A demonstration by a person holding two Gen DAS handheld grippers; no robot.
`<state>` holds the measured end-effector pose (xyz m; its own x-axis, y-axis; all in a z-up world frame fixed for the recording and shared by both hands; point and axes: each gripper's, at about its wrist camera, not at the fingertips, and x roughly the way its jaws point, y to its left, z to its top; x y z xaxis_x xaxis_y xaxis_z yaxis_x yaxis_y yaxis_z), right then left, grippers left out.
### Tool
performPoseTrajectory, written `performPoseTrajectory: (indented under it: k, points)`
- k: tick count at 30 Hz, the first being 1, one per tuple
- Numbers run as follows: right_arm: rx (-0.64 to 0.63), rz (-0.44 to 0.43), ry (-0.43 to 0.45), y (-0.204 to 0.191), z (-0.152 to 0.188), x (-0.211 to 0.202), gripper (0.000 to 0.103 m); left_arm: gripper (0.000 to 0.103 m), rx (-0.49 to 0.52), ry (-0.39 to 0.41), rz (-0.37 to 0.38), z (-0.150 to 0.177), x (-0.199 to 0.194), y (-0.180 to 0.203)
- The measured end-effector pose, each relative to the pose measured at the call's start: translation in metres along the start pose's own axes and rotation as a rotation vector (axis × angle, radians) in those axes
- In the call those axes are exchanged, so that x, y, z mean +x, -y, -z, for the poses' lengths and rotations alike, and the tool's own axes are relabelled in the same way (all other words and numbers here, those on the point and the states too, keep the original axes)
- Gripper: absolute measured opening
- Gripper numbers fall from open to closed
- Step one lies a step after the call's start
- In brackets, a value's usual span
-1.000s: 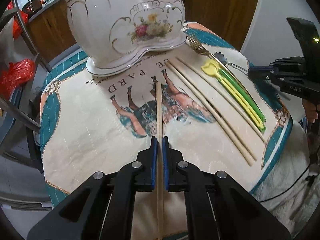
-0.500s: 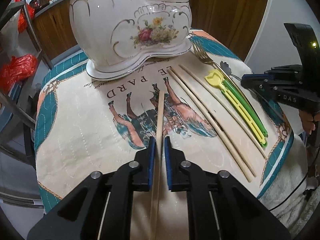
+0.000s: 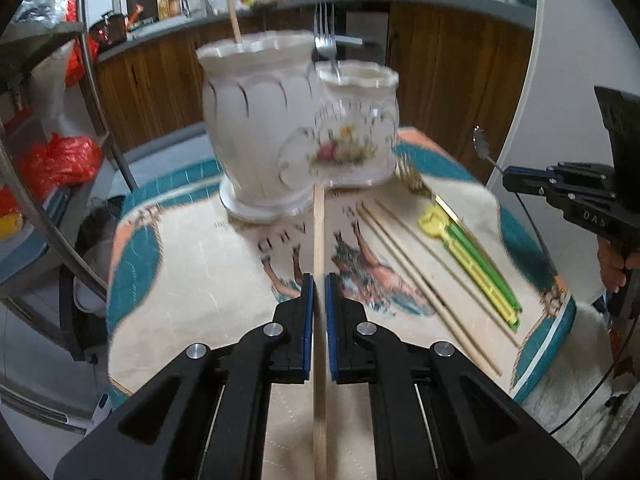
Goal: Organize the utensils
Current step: 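Insert the chopstick into the tall cup while the right tool drops the spoon into the small cup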
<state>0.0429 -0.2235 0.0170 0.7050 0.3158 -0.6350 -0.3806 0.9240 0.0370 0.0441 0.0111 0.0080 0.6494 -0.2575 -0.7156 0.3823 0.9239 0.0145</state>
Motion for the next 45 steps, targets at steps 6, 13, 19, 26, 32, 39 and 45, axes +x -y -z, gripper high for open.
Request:
performPoseTrajectory:
  k: [6,13,19,26,32,39,45]
  points:
    - [-0.037,-0.024,0.139,-0.008,-0.004,-0.026,0.004,0.006,0.002,0.098,0.016,-0.005,-0.023,-0.001]
    - [-0.026,-0.06,0.254,-0.012,-0.016,-0.048,0.004,0.006,-0.015,0.224,0.036,-0.017,-0.046,-0.003]
    - [0.004,-0.09,0.31,-0.011,-0.046,-0.044,0.004,0.006,-0.051,0.347,0.045,-0.054,-0.064,-0.013]
    - [0.077,-0.136,0.399,-0.004,-0.101,-0.028,0.004,0.006,-0.125,0.486,0.045,-0.11,-0.074,-0.039]
    - [0.12,-0.137,0.47,-0.005,-0.143,-0.007,0.004,0.006,-0.21,0.576,0.03,-0.151,-0.059,-0.06]
    - [0.176,-0.09,0.529,-0.003,-0.162,0.02,0.004,0.006,-0.267,0.659,-0.034,-0.168,-0.03,-0.065]
    - [0.214,-0.048,0.543,0.003,-0.16,0.042,0.004,0.006,-0.249,0.73,-0.14,-0.172,-0.01,-0.059]
